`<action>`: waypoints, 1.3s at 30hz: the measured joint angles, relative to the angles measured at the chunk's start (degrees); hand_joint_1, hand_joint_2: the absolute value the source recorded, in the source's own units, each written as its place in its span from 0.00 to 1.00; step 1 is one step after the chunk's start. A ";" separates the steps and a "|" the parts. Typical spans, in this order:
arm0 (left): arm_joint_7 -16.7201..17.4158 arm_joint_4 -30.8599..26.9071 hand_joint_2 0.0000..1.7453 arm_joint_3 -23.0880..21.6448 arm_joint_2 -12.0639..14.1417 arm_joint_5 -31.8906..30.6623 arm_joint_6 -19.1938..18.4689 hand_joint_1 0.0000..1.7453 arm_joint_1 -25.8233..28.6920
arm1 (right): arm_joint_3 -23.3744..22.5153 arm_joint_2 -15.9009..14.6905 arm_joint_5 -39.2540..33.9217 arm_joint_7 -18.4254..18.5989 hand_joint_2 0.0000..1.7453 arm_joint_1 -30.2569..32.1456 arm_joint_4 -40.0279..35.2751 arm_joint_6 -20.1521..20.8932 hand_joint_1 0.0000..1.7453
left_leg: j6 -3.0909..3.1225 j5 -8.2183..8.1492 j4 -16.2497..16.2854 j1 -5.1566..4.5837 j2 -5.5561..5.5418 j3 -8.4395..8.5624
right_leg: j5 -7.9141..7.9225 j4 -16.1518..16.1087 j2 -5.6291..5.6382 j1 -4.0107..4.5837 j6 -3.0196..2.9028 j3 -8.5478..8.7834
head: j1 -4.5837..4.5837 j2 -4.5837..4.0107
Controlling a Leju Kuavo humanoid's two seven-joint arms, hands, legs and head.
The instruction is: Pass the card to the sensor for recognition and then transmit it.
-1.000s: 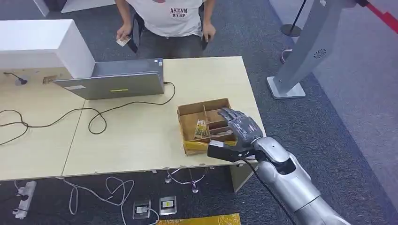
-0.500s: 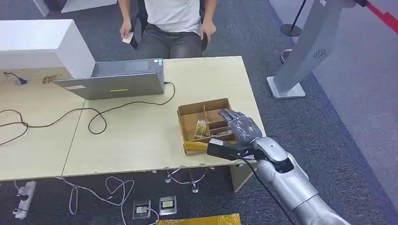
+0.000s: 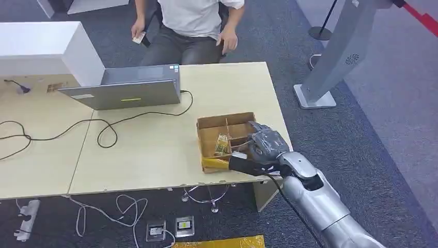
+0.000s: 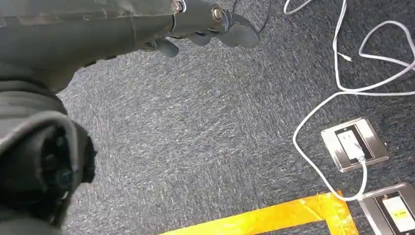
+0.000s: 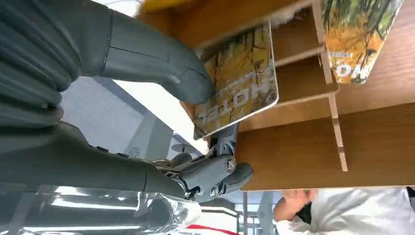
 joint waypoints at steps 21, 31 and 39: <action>0.31 -0.02 0.00 -0.96 -0.26 0.26 0.44 0.00 -0.10 | -2.89 -0.20 0.29 -0.20 1.00 -1.39 -0.04 -1.73 1.00 | 0.00 0.00 0.00 -0.01 0.02 0.01 | 0.02 0.00 0.06 -0.01 0.00 0.00 | -0.02 0.00; 0.07 -0.02 0.00 -0.96 -0.70 1.01 0.76 0.00 -0.51 | -8.08 -0.35 -0.24 -3.65 1.00 -14.76 0.83 -3.59 1.00 | 0.00 0.03 0.01 -0.01 0.13 0.00 | 0.07 0.01 0.11 -0.01 -0.02 -0.07 | 0.00 0.00; -0.33 -0.02 0.00 -0.96 -1.07 1.36 0.50 0.00 -0.73 | -9.68 -0.26 -1.62 -5.47 1.00 -22.15 5.66 -6.82 1.00 | 0.00 0.02 0.01 -0.01 0.10 -0.08 | 0.06 0.02 0.08 -0.01 -0.03 -0.07 | 0.02 0.00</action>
